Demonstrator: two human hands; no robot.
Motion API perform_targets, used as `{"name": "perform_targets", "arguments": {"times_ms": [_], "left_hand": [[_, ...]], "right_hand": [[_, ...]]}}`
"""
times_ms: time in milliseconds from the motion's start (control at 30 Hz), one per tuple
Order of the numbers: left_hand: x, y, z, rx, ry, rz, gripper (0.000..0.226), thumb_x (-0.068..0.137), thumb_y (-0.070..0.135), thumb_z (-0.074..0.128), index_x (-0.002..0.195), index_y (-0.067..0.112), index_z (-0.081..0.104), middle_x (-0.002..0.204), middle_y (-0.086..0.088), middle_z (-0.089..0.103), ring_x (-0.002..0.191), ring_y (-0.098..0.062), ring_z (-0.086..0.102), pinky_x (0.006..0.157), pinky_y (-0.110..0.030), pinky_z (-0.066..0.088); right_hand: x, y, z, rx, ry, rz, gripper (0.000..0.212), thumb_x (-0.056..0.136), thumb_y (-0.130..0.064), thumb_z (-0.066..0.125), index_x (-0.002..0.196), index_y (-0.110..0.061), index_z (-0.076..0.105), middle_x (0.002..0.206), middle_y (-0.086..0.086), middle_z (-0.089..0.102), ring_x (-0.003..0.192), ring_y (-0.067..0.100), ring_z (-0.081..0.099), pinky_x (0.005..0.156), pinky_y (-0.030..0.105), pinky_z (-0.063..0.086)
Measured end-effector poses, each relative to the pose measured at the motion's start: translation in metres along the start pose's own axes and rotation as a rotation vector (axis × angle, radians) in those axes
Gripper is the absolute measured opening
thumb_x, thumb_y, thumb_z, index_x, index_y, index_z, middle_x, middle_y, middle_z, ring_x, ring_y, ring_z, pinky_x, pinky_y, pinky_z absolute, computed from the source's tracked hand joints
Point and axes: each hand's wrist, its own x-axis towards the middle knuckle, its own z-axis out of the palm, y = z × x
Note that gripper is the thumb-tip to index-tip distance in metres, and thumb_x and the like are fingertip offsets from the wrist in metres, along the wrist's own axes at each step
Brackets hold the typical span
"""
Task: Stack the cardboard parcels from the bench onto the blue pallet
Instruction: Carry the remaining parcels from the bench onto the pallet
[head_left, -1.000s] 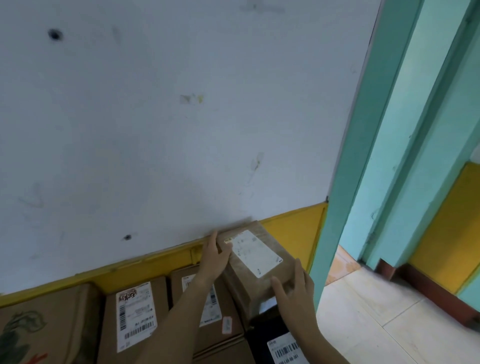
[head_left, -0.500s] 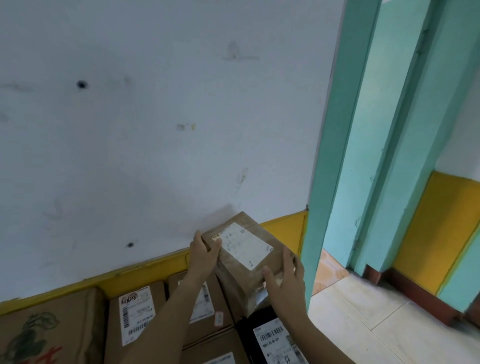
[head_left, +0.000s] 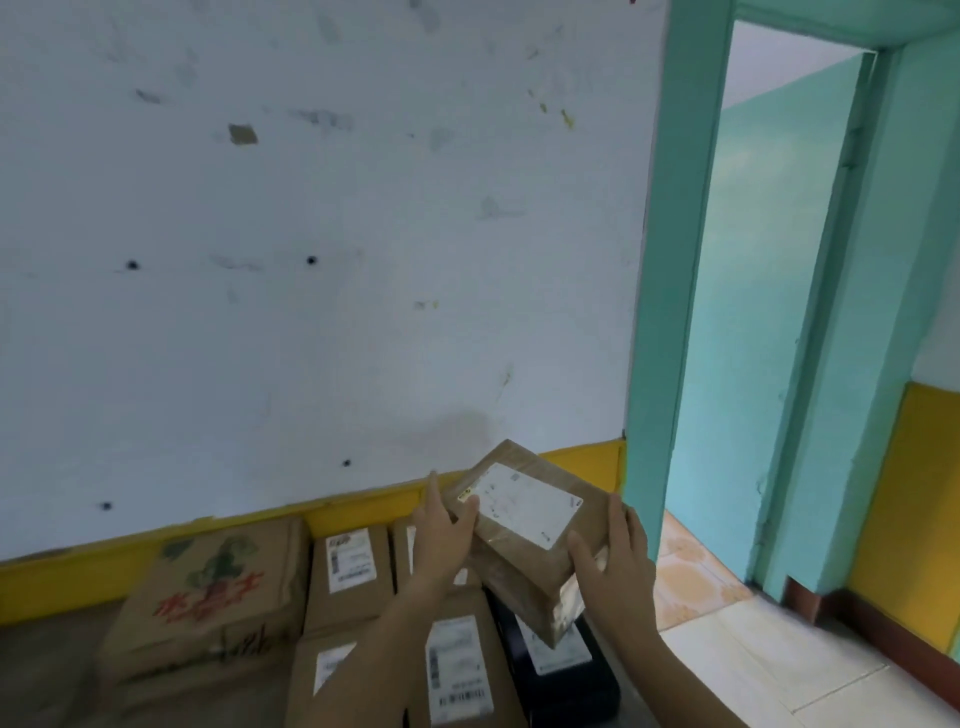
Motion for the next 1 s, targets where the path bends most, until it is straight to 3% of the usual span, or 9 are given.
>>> {"name": "perform_targets", "arguments": {"times_ms": [100,200,333,500,633,800,1000], "left_hand": [[-0.044,0.005,-0.013,0.113,0.047,0.041,0.060,0.096,0.038,0.045,0.149,0.026,0.021,0.134,-0.019,0.042,0.108,-0.023,0.049,0.090,-0.028,0.042],[-0.088,0.009,-0.033,0.121,0.082,-0.034,0.049,0.098,0.040,0.042,0.144,0.028,0.031,0.140,-0.017,0.028,0.116,-0.025,0.042,0.093,-0.024,0.034],[-0.137,0.008,-0.083,0.202,0.185,-0.137,0.048,0.097,0.048,0.037,0.143,0.033,0.032,0.148,-0.017,0.018,0.125,-0.033,0.043,0.097,-0.032,0.040],[-0.185,-0.005,-0.171,0.256,0.382,-0.203,0.049,0.097,0.045,0.039,0.142,0.030,0.032,0.146,-0.017,0.023,0.122,-0.032,0.045,0.099,-0.031,0.036],[-0.236,-0.025,-0.253,0.297,0.521,-0.266,0.049,0.095,0.047,0.039,0.142,0.032,0.032,0.135,-0.013,0.031,0.097,-0.020,0.045,0.087,-0.026,0.035],[-0.305,-0.055,-0.355,0.357,0.635,-0.411,0.048,0.095,0.051,0.037,0.140,0.035,0.031,0.133,-0.011,0.030,0.102,-0.030,0.054,0.095,-0.035,0.041],[-0.366,-0.093,-0.467,0.405,0.659,-0.505,0.050,0.094,0.055,0.035,0.141,0.037,0.028,0.149,-0.016,0.016,0.107,-0.033,0.055,0.087,-0.033,0.046]], "right_hand": [[-0.024,-0.003,-0.016,0.007,-0.016,-0.053,0.066,0.091,-0.019,0.056,0.147,-0.014,0.023,0.155,0.012,0.018,0.140,0.029,0.026,0.109,0.042,0.026],[-0.044,-0.014,-0.022,-0.007,-0.059,-0.094,0.066,0.090,-0.019,0.058,0.147,-0.013,0.024,0.154,0.013,0.021,0.136,0.033,0.032,0.106,0.042,0.027],[-0.069,-0.046,-0.008,0.036,-0.169,-0.156,0.066,0.091,-0.023,0.057,0.147,-0.014,0.024,0.154,0.013,0.021,0.135,0.036,0.032,0.110,0.048,0.026],[-0.116,-0.101,0.040,0.125,-0.336,-0.235,0.066,0.093,-0.031,0.051,0.149,-0.022,0.017,0.158,0.003,0.012,0.143,0.030,0.016,0.115,0.047,0.018],[-0.173,-0.147,0.089,0.231,-0.502,-0.310,0.068,0.093,-0.031,0.051,0.149,-0.029,0.013,0.158,-0.001,0.008,0.145,0.027,0.008,0.118,0.048,0.012],[-0.261,-0.206,0.154,0.247,-0.676,-0.361,0.068,0.093,-0.033,0.050,0.149,-0.030,0.013,0.159,-0.002,0.007,0.144,0.031,0.009,0.115,0.041,0.012],[-0.361,-0.269,0.218,0.265,-0.791,-0.346,0.069,0.093,-0.036,0.050,0.149,-0.030,0.011,0.158,-0.002,0.007,0.145,0.028,0.009,0.116,0.043,0.009]]}}
